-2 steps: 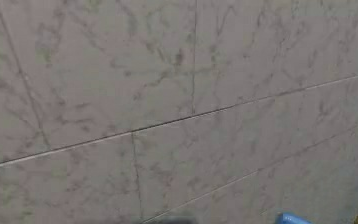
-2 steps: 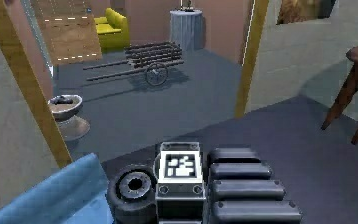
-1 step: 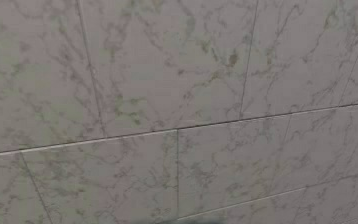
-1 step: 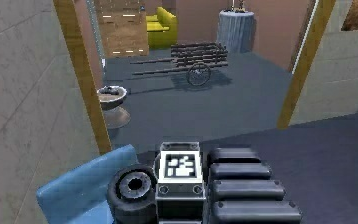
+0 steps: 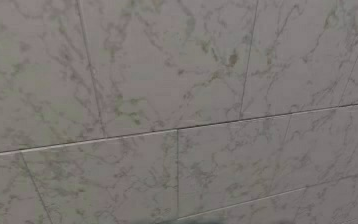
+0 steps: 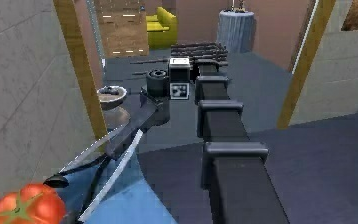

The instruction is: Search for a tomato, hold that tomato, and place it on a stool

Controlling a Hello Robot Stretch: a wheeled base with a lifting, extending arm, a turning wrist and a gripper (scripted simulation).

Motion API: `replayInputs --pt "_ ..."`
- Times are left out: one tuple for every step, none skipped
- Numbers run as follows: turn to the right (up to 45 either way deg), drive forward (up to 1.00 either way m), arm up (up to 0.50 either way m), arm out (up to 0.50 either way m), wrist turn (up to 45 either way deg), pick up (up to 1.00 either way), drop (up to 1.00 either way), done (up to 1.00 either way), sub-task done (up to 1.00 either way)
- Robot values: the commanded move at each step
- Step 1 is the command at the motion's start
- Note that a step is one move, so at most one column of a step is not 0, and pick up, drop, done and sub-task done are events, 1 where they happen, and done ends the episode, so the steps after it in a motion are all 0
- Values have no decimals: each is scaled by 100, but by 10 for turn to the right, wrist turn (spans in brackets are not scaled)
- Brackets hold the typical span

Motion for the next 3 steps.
replayInputs --pt "0 0 0 0 390 0 0 0 0" --pt "0 0 -18 0 0 0 0 0 0" --pt "0 0 -32 0 0 0 0 0 0"
